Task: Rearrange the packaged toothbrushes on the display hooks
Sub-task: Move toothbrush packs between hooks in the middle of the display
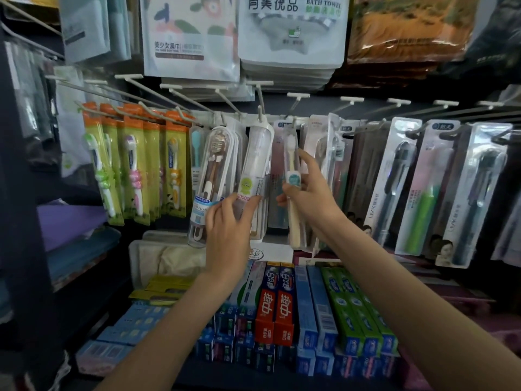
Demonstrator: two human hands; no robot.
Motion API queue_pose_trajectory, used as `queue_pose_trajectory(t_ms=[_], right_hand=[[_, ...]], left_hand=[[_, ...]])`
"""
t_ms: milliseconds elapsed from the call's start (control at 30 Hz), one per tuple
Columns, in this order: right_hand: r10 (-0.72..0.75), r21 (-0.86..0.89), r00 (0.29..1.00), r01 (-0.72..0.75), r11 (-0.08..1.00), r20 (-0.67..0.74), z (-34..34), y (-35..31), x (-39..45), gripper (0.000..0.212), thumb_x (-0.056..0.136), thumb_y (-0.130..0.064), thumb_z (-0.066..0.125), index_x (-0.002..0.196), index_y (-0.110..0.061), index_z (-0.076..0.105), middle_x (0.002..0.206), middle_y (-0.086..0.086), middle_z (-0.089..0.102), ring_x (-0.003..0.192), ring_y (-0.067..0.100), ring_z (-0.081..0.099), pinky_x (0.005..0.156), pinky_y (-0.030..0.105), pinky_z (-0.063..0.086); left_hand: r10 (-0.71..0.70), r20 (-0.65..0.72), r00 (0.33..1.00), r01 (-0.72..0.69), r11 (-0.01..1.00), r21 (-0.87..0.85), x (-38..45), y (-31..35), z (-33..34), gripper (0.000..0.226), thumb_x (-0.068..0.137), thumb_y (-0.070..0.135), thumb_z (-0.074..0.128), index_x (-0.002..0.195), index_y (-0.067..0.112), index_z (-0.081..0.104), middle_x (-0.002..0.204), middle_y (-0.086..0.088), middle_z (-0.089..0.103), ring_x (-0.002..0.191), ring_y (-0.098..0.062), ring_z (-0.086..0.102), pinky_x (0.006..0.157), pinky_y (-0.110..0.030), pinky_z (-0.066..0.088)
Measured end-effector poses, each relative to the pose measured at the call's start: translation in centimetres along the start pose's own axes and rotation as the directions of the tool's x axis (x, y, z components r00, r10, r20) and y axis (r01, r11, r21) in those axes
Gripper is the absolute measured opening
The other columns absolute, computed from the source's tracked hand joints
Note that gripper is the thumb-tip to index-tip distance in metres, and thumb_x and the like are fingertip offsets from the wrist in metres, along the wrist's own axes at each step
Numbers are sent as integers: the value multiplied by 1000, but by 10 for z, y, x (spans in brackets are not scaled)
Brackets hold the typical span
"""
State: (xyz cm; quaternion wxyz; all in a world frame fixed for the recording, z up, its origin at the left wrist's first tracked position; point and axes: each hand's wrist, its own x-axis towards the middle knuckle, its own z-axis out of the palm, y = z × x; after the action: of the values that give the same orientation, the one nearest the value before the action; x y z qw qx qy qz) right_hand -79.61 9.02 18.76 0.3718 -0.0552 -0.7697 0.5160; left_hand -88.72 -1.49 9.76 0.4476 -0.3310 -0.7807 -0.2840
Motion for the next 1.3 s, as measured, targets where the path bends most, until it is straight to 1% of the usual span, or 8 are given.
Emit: queue_pose_trajectory(t_ms=[333,433,567,667,900,1000,1200,1300], right_hand=[[-45,-89,996,38,995,-79,-3,10,14,66,91,8,43,144,-29,28,147,4,35,129,20,41,104,27,39],[-89,-269,988,52,962,-127,2,2,14,68,91,11,38,147,-24,22,147,3,35,114,10,43,75,0,38],[-98,-421,987,35,906,-130,3,-6,15,75,86,13,38,148,-26,17,122,15,55,67,16,51,68,31,52],[-87,-486,991,27,874,-102,-1,-10,21,75,86,11,39,148,-24,16,92,6,52,60,13,47,64,29,45],[92,24,994,-91,996,-54,8,5,25,70,90,8,46,146,-27,24,144,7,40,97,17,56,88,30,48],[66,12,994,-65,998,-91,14,12,27,68,92,6,44,146,-29,23,138,2,45,94,14,57,89,32,50],[41,-210,991,-68,975,-129,18,2,30,73,91,10,34,149,-28,12,148,10,32,72,16,57,43,15,44],[3,-305,991,-44,951,-133,17,0,34,76,88,13,33,149,-26,10,147,12,34,63,14,52,49,19,47]], left_hand=[[3,-21,1000,-3,1000,-27,1,3,6,68,64,-6,75,124,20,56,116,-20,54,106,-44,49,87,-49,45],[2,-41,999,-3,1000,-28,1,1,9,72,62,-6,77,124,22,54,116,-19,53,106,-42,47,84,-48,47],[0,-40,999,-1,999,-34,0,-1,9,73,65,-6,76,126,25,52,118,-17,51,108,-35,37,83,-47,46],[-8,-29,1000,7,999,-41,0,1,8,71,66,-5,74,126,25,51,119,-18,51,108,-39,41,82,-48,47],[-8,-44,999,5,998,-56,0,2,7,66,67,-2,76,124,24,53,118,-17,52,106,-41,45,82,-48,47],[7,-61,998,-10,999,-50,-1,-1,6,69,66,-4,76,124,24,53,118,-17,53,107,-39,44,84,-47,46],[26,-72,997,-28,999,-33,0,-3,8,67,66,1,77,125,23,54,117,-16,53,108,-34,41,87,-46,46],[12,-67,998,-14,999,-35,0,-2,9,69,63,-2,78,124,21,56,116,-17,54,105,-39,48,84,-47,47]])
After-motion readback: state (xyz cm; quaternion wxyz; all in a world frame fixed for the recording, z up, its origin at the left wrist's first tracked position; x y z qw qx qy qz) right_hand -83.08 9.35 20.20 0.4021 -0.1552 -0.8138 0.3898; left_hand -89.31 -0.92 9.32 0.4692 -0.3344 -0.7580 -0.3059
